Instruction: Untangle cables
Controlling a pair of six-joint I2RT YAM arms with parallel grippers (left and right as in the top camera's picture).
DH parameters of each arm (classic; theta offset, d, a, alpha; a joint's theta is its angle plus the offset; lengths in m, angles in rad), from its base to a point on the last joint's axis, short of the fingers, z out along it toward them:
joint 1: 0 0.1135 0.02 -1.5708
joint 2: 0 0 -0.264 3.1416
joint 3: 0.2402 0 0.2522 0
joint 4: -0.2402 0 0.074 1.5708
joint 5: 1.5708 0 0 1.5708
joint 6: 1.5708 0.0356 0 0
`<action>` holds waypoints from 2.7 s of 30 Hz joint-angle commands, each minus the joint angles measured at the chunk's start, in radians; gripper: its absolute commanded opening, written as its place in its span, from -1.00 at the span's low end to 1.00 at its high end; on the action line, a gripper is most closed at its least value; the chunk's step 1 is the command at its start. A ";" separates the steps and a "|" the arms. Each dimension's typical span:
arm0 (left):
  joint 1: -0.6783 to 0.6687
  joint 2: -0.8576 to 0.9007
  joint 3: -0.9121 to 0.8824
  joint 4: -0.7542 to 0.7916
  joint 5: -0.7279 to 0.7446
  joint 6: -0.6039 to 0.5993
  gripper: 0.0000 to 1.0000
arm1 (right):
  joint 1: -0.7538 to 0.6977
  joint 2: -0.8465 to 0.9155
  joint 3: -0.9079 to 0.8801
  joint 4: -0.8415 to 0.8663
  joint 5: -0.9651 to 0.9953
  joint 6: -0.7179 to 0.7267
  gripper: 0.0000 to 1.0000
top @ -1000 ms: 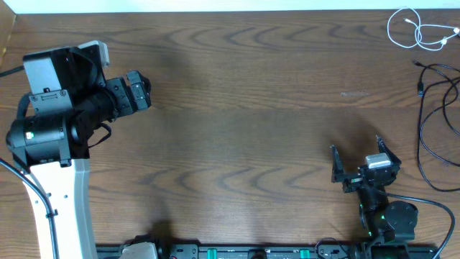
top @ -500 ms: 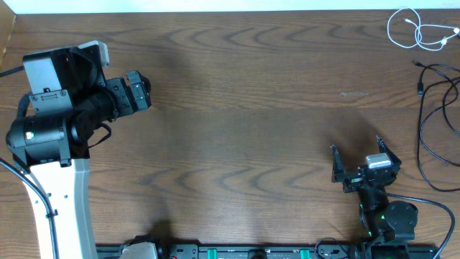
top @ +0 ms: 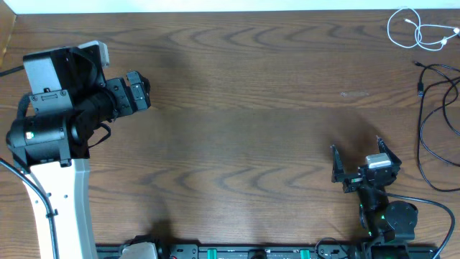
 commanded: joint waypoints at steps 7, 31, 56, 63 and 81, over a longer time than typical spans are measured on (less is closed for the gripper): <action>-0.026 -0.124 0.010 -0.034 -0.053 0.014 0.96 | 0.008 -0.007 -0.001 -0.005 0.011 -0.003 0.99; -0.100 -0.831 -0.758 0.328 -0.186 0.013 0.96 | 0.008 -0.007 -0.001 -0.005 0.011 -0.003 0.98; -0.146 -1.266 -1.501 1.121 -0.187 0.060 0.96 | 0.008 -0.007 -0.001 -0.005 0.011 -0.003 0.98; -0.146 -1.267 -1.541 1.060 -0.209 0.062 0.96 | 0.008 -0.007 -0.001 -0.005 0.011 -0.003 0.99; -0.146 -1.264 -1.540 0.980 -0.212 0.054 0.96 | 0.008 -0.007 -0.001 -0.005 0.011 -0.003 0.98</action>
